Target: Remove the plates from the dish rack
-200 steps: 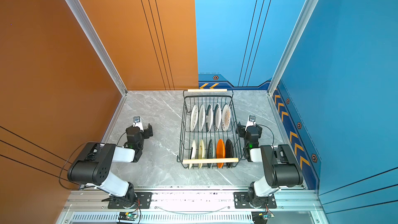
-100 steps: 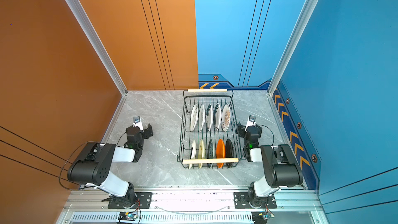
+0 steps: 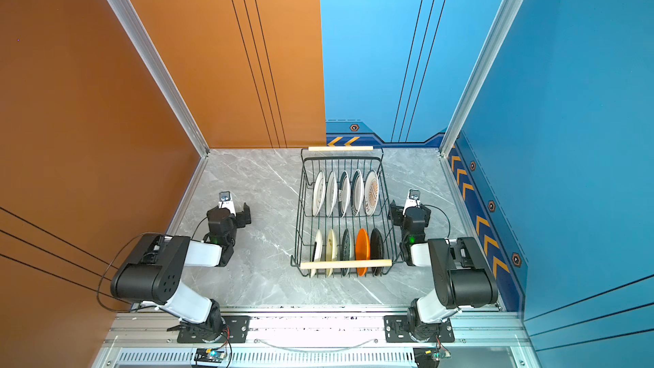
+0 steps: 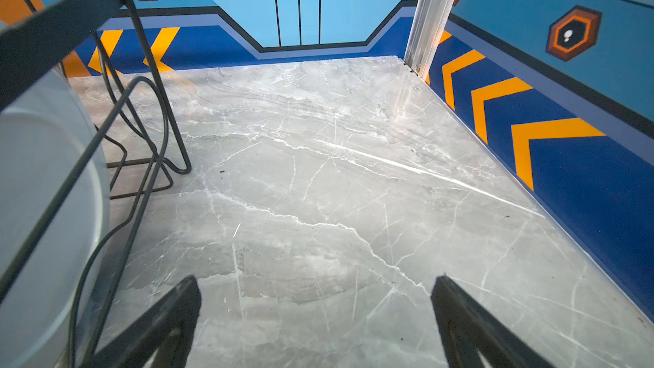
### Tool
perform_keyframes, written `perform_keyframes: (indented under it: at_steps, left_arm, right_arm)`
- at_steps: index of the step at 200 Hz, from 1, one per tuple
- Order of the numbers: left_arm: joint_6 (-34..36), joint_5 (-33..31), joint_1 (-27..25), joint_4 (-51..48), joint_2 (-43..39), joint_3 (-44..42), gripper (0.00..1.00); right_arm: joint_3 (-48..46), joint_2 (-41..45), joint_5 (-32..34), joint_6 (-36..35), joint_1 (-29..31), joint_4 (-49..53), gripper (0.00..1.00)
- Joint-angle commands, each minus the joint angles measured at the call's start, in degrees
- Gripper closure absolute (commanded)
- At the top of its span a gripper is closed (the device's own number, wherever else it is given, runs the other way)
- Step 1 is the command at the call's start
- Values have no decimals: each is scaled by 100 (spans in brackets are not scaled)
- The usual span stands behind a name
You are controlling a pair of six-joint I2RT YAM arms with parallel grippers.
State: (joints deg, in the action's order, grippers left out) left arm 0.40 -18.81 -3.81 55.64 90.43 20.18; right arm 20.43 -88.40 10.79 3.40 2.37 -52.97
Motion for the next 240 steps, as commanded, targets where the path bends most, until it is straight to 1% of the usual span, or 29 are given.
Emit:
perform_keyframes:
  at_steps: [1,30,58,65,77,86,103,112,138,152,176,191,210,240]
  left_arm:
    - [-42,120,-2,-53,-70,65,2]
    - [-48,119,-4,-51,-70,70,2]
    - [-27,72,-18,-39,-101,73,2]
    - [-22,-62,-65,-207,-222,122,2]
    - [10,-77,-101,-539,-434,181,2]
    - [3,-119,-104,-599,-486,179,2]
    - [5,-177,-123,-655,-593,173,2]
    - [15,-185,-145,-829,-764,187,2]
    - [-78,-265,-155,-1536,-1274,301,2]
    - [-266,-271,-163,-2016,-1553,408,2]
    - [-645,-64,-167,-3332,-2071,830,2]
    - [-862,-46,-203,-4238,-2331,1152,2]
    - [-1080,3,-278,-5217,-2539,1553,2]
    - [-1530,9,-587,-5931,-2663,1903,2]
  right_arm:
    - [67,-19,55,37,18,32,0]
    - [66,-19,101,34,31,19,0]
    - [9,395,558,274,-16,279,0]
    - [-35,489,581,349,-70,304,0]
    - [-80,597,674,458,-128,327,0]
    - [-83,682,729,490,-140,396,0]
    - [38,920,804,505,-140,807,0]
    - [199,1161,807,528,-140,1295,0]
    - [640,1650,716,749,-149,2590,0]
    - [880,1848,688,850,-149,3181,0]
    - [1306,2171,767,1113,-165,4207,0]
    - [1503,2362,652,1260,-167,4715,0]
    - [1783,2544,333,1531,-193,5356,0]
    - [2438,2526,-377,1987,-224,6502,0]
